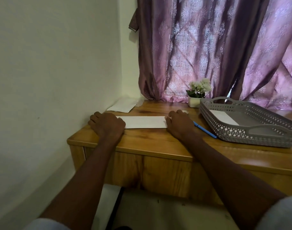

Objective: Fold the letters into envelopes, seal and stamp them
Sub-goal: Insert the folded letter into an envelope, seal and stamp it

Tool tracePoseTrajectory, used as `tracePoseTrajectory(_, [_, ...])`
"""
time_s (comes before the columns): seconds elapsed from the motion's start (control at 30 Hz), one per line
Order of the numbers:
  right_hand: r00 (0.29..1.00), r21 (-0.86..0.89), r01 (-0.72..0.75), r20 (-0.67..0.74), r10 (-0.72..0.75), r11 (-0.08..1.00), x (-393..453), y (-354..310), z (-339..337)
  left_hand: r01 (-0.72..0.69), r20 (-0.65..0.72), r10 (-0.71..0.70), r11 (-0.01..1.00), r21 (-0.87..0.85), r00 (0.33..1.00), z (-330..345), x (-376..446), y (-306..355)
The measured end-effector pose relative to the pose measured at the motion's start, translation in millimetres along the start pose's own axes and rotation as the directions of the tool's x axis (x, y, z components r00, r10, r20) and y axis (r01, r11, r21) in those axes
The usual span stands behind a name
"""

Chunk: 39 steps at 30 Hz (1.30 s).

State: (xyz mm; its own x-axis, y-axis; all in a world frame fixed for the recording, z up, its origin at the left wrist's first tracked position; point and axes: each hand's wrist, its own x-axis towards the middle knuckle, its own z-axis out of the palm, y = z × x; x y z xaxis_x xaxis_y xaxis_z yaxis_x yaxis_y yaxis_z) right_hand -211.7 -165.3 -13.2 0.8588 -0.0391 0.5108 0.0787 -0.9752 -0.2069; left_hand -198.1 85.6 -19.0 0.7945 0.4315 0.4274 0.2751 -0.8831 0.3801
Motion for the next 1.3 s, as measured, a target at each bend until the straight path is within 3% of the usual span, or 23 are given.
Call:
tracePoseTrajectory(0.2, [0.999,-0.001,0.004,0.045,-0.004,1.0,0,1,-3,-0.103,0.075,0.108,0.993,-0.062,0.991,4,3,0])
tracePoseTrajectory(0.47, [0.999,0.016,0.013,0.038,-0.013,1.0,3,4,1,0.073,0.123,-0.023,0.902,-0.426,0.992,1,20,-5])
tracePoseTrajectory(0.67, [1.0,0.023,0.004,0.023,-0.004,1.0,3,6,6,0.066,0.112,0.031,0.641,-0.765,0.993,-2,21,-11])
tracePoseTrajectory(0.87, [0.971,-0.013,0.081,-0.224,-0.082,0.997,8,-5,-12,0.095,0.105,0.007,0.355,-0.93,0.994,-9,19,-18])
tracePoseTrajectory(1.07, [0.952,0.064,0.265,-0.175,-0.251,0.962,35,-4,-43,0.146,0.151,0.035,0.11,-0.983,0.988,-14,17,-23])
tracePoseTrajectory(1.23, [0.938,0.251,0.325,-0.213,-0.275,0.912,56,5,-76,0.286,0.278,0.069,-0.228,-0.931,0.958,-16,21,-17])
tracePoseTrajectory(1.3, [0.933,0.273,0.32,-0.257,-0.252,0.907,62,12,-89,0.302,0.291,0.085,-0.316,-0.899,0.953,-22,26,-3])
